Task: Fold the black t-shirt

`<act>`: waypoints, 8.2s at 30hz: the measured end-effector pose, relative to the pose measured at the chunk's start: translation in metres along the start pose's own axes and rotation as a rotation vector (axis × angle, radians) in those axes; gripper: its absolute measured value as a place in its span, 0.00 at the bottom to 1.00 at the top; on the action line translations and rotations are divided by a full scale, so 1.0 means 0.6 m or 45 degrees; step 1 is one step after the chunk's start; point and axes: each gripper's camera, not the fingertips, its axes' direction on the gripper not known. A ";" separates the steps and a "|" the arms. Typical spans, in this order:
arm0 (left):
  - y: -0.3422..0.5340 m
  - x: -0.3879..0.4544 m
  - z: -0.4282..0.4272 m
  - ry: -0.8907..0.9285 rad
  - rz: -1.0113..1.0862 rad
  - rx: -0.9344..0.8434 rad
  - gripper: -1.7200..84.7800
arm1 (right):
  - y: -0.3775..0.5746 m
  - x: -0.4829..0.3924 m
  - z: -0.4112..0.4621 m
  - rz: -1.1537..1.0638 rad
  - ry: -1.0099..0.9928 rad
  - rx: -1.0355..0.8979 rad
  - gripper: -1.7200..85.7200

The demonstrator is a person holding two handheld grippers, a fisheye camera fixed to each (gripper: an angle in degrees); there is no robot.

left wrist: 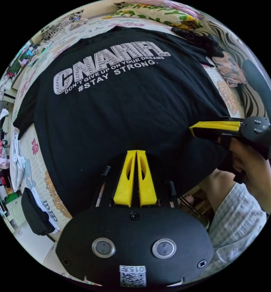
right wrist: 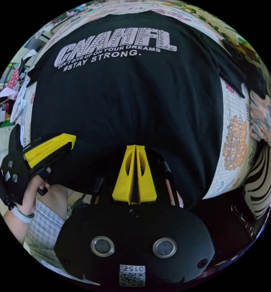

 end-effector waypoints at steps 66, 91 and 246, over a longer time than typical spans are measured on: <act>-0.543 -0.260 0.106 0.546 0.131 0.486 0.04 | -0.067 0.192 -0.240 -0.377 -0.388 0.367 0.04; -0.775 -0.152 -0.118 0.395 0.395 0.364 0.12 | -0.261 0.271 -0.232 0.057 -0.440 0.520 0.11; -0.220 -0.669 -0.643 0.158 -0.308 0.749 0.12 | -1.019 -0.366 -0.430 -0.685 -0.634 0.300 0.10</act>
